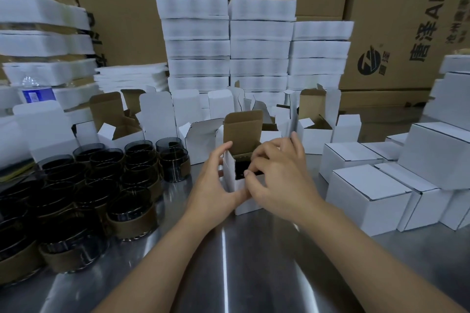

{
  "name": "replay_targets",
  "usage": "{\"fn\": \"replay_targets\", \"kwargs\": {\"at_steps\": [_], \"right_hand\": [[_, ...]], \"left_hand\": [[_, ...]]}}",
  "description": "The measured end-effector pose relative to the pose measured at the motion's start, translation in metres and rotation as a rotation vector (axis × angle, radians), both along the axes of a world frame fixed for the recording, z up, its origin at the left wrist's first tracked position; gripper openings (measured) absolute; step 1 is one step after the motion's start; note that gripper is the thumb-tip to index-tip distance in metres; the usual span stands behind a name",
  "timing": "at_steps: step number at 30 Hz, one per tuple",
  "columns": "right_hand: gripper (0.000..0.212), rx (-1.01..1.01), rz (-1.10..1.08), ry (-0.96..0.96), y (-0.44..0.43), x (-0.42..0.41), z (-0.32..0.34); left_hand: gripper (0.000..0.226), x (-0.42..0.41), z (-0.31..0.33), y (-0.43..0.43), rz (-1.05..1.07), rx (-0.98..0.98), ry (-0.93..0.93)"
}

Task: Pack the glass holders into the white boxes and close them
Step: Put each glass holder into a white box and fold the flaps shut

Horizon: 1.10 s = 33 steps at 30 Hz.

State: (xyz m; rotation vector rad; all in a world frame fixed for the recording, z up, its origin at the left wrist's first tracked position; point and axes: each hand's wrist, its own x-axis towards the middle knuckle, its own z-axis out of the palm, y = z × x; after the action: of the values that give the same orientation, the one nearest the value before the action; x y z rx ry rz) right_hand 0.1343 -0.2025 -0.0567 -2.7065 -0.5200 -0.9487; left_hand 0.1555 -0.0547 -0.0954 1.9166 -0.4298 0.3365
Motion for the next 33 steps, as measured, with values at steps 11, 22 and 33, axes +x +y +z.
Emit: {"fn": "replay_targets", "kwargs": {"at_steps": [11,22,33], "right_hand": [[0.022,0.803,0.250,0.027,-0.003,0.008,0.000],[0.010,1.281,0.062,0.761,-0.012,0.026,-0.005],[0.039,1.215,0.134,0.770,-0.020,0.029,-0.009]], "left_hand": [[0.087,-0.001,-0.002,0.001,-0.050,0.035,0.025],[0.050,0.008,0.002,-0.002,0.037,-0.249,0.210],[0.029,0.005,0.013,-0.002,-0.005,-0.392,0.323]]}}
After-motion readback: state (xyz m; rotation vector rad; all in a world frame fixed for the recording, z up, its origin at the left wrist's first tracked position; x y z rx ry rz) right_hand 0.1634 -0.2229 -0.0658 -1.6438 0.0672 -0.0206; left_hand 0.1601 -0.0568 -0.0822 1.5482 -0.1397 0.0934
